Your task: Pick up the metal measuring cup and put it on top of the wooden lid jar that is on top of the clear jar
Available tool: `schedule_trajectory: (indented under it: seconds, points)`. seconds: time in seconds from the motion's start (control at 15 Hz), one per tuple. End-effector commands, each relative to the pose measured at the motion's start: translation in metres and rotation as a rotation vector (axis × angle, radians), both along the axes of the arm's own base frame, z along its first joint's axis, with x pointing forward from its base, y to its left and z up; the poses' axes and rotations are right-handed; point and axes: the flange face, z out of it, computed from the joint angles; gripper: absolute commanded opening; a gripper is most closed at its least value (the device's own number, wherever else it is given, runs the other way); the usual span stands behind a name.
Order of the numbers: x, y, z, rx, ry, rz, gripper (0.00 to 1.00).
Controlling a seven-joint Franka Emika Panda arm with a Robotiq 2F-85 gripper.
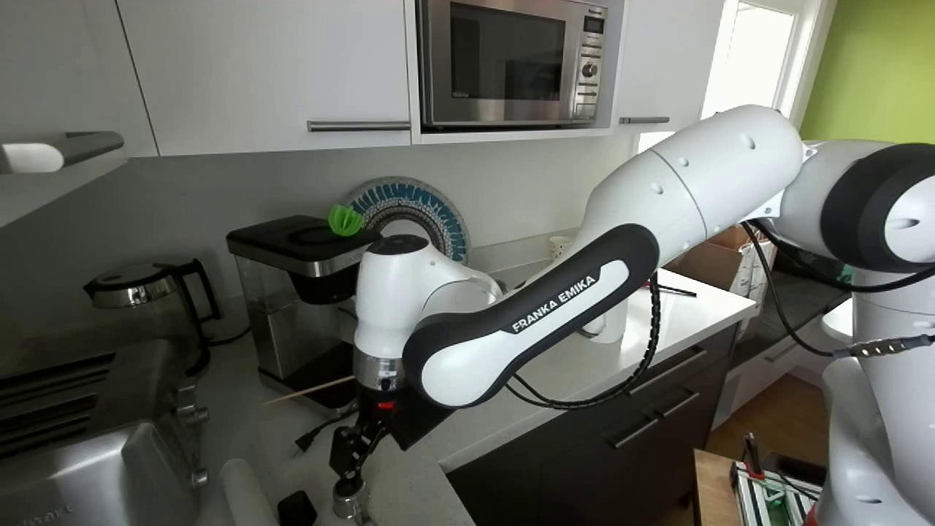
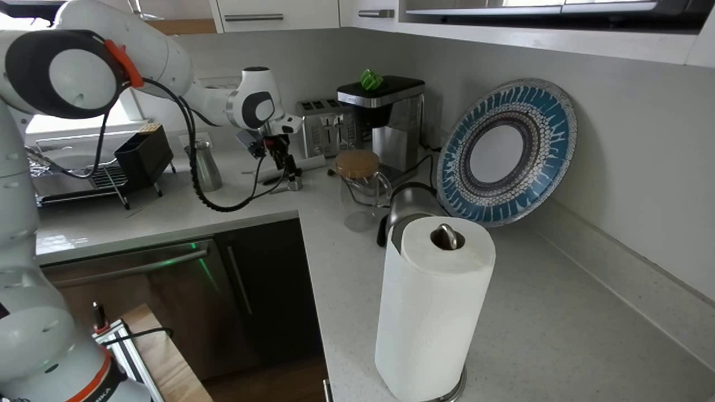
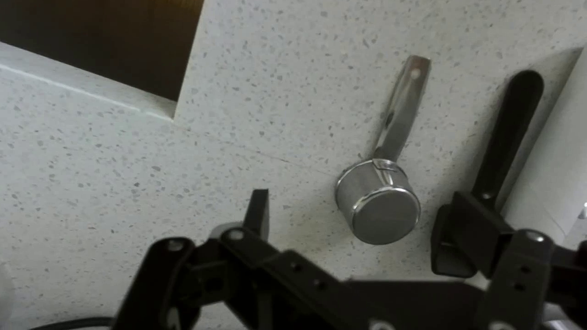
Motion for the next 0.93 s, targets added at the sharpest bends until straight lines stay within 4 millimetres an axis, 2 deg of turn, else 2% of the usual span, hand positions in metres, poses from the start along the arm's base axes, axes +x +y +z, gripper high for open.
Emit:
schedule_trajectory:
  seconds: [0.0, 0.27, 0.4, 0.47, 0.53, 0.73, 0.87]
  points:
    - [0.019, 0.013, -0.023, -0.042, 0.037, -0.004, 0.95]
    - [0.036, 0.022, -0.043, -0.018, 0.028, 0.006, 0.72]
    - [0.042, 0.024, -0.045, -0.028, 0.027, 0.005, 0.66]
    - [0.043, 0.025, -0.045, -0.038, 0.034, 0.004, 0.66]
    - [0.045, 0.025, -0.044, -0.039, 0.035, 0.005, 0.5]
    - [0.048, 0.027, -0.045, -0.046, 0.045, 0.009, 0.3]
    - [0.048, 0.026, -0.046, -0.051, 0.054, 0.009, 0.28]
